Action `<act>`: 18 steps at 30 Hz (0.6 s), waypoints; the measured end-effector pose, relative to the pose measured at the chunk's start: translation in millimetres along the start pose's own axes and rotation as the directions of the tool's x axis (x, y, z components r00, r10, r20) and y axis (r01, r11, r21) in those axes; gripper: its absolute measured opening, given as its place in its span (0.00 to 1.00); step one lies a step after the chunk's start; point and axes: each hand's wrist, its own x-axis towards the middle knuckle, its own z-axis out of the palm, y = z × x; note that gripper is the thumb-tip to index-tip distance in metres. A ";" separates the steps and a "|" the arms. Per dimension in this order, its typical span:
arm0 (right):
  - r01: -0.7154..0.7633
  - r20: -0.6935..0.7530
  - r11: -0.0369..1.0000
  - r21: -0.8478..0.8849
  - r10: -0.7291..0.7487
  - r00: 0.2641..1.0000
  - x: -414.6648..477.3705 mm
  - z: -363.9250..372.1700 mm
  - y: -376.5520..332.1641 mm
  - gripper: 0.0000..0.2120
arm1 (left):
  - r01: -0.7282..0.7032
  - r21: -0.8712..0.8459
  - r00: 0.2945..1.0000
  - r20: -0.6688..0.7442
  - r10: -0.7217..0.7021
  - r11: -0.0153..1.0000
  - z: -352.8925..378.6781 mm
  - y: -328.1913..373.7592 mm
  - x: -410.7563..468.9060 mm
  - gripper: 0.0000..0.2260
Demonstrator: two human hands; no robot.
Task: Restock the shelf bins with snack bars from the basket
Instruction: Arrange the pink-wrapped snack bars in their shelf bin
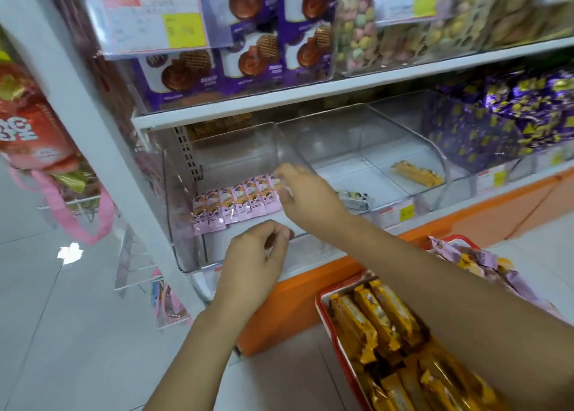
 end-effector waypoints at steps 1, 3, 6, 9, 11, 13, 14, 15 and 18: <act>0.011 -0.032 1.000 0.018 -0.010 0.999 -17.2 -14.9 6.8 0.06 | -0.041 -0.018 0.999 -0.003 0.041 0.999 6.4 9.6 -2.8 0.07; 0.002 -0.089 1.000 0.018 0.000 0.996 -50.7 -40.0 27.2 0.14 | -0.088 -0.027 0.995 0.048 0.089 0.996 21.3 26.9 -7.2 0.10; -0.116 -0.080 0.993 0.013 0.117 0.990 -96.7 -64.4 74.2 0.20 | -0.120 0.047 0.965 0.241 0.105 0.992 52.9 47.0 -11.2 0.13; -0.261 0.001 0.962 -0.082 0.262 0.965 -128.4 -75.1 137.5 0.16 | -0.088 0.044 0.899 0.434 0.060 0.995 85.4 57.3 -15.6 0.11; -0.387 0.062 0.907 -0.164 0.401 0.914 -152.1 -81.2 186.5 0.14 | -0.048 0.033 0.845 0.534 0.023 0.998 109.3 63.9 -21.4 0.09; -0.510 0.103 0.827 -0.234 0.543 0.833 -179.4 -89.1 228.8 0.07 | -0.019 0.042 0.811 0.585 -0.009 0.999 131.7 67.4 -27.7 0.07; -0.560 0.110 0.788 -0.257 0.599 0.793 -193.4 -92.2 247.1 0.08 | -0.007 0.043 0.797 0.603 -0.021 0.999 141.9 68.2 -30.2 0.07; -0.620 0.110 0.738 -0.267 0.663 0.741 -207.2 -94.6 264.1 0.15 | 0.005 0.043 0.784 0.620 -0.031 0.999 151.7 69.4 -32.4 0.07; -0.792 0.145 0.570 -0.219 0.822 0.551 -242.4 -97.0 297.6 0.28 | -0.067 0.136 0.742 0.669 -0.042 0.988 180.2 69.3 -35.3 0.15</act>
